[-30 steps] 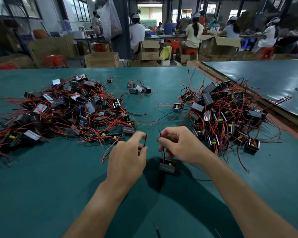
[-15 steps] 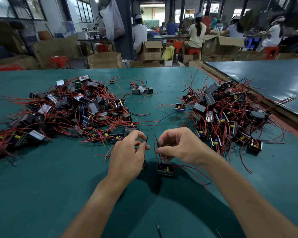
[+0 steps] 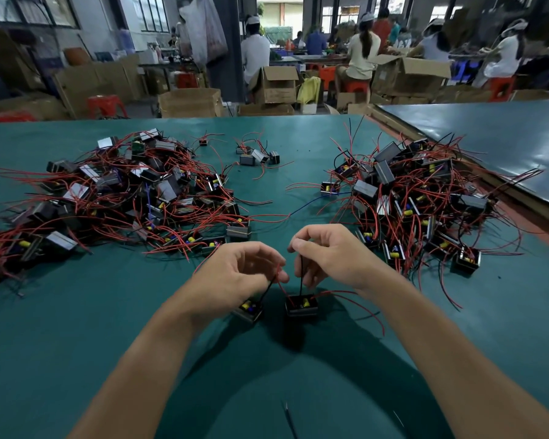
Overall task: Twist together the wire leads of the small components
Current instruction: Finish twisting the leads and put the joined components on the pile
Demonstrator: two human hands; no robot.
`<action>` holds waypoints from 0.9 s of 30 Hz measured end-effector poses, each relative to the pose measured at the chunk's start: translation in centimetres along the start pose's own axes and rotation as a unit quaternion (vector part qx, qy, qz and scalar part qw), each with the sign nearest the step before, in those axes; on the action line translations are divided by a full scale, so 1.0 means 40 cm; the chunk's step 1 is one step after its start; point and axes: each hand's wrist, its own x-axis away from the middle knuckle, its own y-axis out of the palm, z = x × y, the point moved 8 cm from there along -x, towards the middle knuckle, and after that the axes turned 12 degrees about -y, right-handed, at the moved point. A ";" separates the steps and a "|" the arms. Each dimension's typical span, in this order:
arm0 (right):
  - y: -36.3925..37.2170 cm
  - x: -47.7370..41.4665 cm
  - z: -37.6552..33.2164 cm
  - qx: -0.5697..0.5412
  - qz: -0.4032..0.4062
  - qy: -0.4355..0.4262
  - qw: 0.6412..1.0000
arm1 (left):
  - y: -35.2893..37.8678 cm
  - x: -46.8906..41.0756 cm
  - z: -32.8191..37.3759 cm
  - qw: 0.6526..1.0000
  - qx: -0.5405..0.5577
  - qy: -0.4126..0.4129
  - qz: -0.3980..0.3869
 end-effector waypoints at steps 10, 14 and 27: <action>-0.003 0.006 0.007 0.000 -0.016 0.016 1.000 | -0.010 -0.007 -0.020 0.999 0.031 -0.028 0.032; 0.027 0.012 0.010 -0.009 -0.069 0.015 0.997 | -0.023 -0.015 -0.023 0.995 0.031 -0.022 0.089; -0.004 0.004 -0.018 0.007 -0.044 -0.076 0.996 | -0.003 -0.017 -0.016 0.999 -0.028 -0.007 0.039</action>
